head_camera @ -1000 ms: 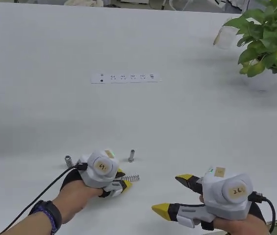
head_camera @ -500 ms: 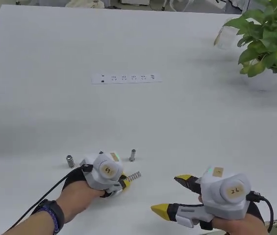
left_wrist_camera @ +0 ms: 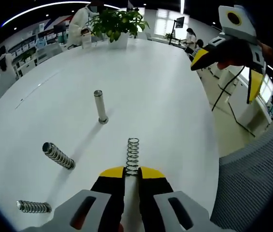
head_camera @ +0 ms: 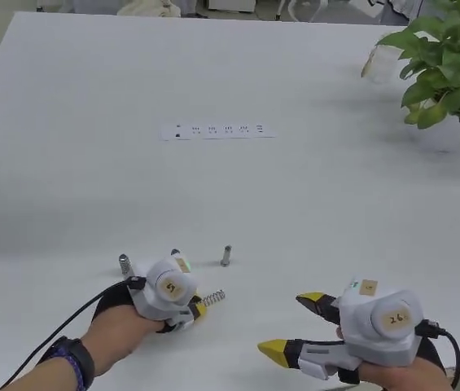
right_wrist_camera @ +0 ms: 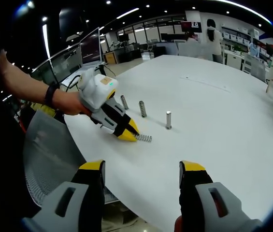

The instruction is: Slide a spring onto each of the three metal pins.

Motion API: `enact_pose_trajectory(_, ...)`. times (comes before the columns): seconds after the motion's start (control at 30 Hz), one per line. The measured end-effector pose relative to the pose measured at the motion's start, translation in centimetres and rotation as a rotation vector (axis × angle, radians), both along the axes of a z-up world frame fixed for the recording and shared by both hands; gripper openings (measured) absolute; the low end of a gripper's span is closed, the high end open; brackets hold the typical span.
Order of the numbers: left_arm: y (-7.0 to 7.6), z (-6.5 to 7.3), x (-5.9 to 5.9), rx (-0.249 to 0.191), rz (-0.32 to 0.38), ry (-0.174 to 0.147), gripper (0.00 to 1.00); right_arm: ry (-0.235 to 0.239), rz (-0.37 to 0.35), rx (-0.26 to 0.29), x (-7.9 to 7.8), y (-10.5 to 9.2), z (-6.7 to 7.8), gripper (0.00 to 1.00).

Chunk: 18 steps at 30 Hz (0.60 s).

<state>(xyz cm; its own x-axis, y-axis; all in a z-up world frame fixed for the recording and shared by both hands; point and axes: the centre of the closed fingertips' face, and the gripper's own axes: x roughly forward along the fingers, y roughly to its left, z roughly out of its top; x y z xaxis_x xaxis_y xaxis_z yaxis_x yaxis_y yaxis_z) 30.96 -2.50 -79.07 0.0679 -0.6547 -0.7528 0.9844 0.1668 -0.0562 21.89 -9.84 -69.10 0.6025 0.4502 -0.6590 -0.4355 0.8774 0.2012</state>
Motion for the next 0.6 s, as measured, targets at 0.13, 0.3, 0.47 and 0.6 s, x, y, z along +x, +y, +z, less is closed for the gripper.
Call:
enact_pose_trajectory(0.13, 1.2, 0.0, 0.1, 0.007, 0.016, -0.002, 0.03, -0.003, 0.001, -0.002, 0.0, 0.0, 0.1, 0.61)
enact_pose_trajectory(0.3, 2.6, 0.0, 0.0, 0.017, 0.038, 0.000, 0.03, 0.001, 0.006, -0.005, -0.2, 0.2, 0.0, 0.60)
enact_pose_trajectory(0.47, 4.3, -0.1, -0.5, 0.025, 0.055, -0.003, 0.03, 0.008, 0.024, 0.001, -0.4, 0.9, -0.3, 0.60)
enact_pose_trajectory(0.6, 5.6, 0.0, -0.8, 0.031, 0.067, -0.007, 0.03, 0.006, 0.034, 0.005, -0.3, 1.5, -0.2, 0.60)
